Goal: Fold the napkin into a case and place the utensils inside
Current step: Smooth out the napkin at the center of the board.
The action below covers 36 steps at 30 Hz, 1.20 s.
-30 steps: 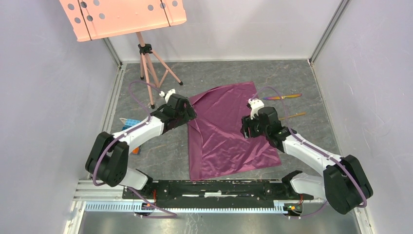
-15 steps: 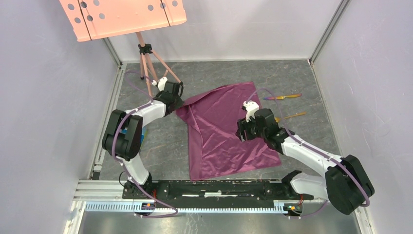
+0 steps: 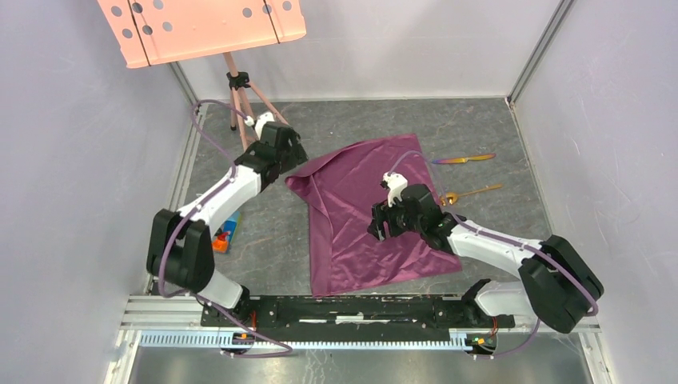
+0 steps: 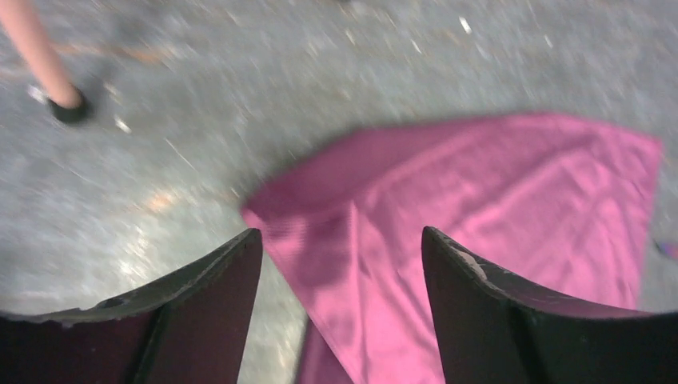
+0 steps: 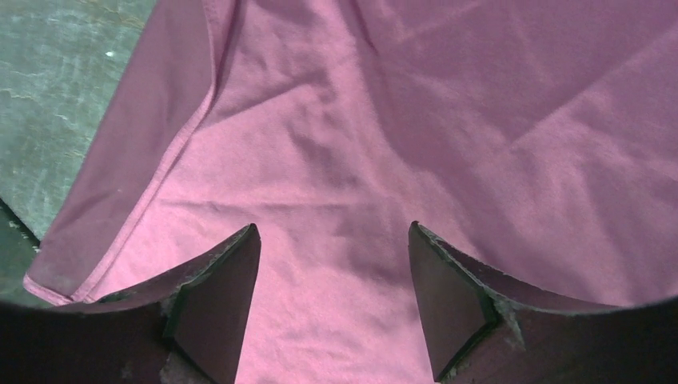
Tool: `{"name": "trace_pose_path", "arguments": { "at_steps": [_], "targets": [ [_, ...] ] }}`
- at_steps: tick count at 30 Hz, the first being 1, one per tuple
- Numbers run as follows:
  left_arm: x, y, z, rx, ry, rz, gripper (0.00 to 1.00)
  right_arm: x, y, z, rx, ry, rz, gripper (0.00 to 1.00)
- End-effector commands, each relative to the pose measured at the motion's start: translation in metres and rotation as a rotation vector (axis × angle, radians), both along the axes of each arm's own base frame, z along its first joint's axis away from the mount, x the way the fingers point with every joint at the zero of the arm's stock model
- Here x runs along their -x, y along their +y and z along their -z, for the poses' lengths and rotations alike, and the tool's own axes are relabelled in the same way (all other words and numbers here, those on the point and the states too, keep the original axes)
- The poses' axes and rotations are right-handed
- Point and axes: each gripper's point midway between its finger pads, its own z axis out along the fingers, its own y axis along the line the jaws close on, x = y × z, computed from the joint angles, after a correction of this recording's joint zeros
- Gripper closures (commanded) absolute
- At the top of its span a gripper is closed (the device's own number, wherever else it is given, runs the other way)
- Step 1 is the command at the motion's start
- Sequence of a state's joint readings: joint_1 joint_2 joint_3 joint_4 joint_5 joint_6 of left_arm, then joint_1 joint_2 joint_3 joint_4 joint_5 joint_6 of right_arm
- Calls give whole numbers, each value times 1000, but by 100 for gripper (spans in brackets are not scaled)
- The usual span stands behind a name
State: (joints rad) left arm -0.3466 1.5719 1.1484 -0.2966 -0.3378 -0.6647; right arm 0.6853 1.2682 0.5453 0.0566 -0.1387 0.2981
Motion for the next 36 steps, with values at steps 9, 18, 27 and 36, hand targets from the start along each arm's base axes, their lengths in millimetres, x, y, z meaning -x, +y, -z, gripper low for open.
{"name": "trace_pose_path", "arguments": {
  "at_steps": [9, 18, 27, 36],
  "targets": [
    [22, -25, 43, -89, 141, 186, 16, -5, 96, -44, -496, 13, -147, 19],
    [4, -19, 78, -52, 171, 115, 5, -28, 138, -19, -444, 30, -103, 31],
    [-25, -14, 74, -44, 149, 84, 55, -44, 147, 12, -294, -4, -63, 34],
    [-49, 1, 45, -81, 109, 66, 85, -44, 168, 30, -228, -1, -74, 54]
  ]
}}
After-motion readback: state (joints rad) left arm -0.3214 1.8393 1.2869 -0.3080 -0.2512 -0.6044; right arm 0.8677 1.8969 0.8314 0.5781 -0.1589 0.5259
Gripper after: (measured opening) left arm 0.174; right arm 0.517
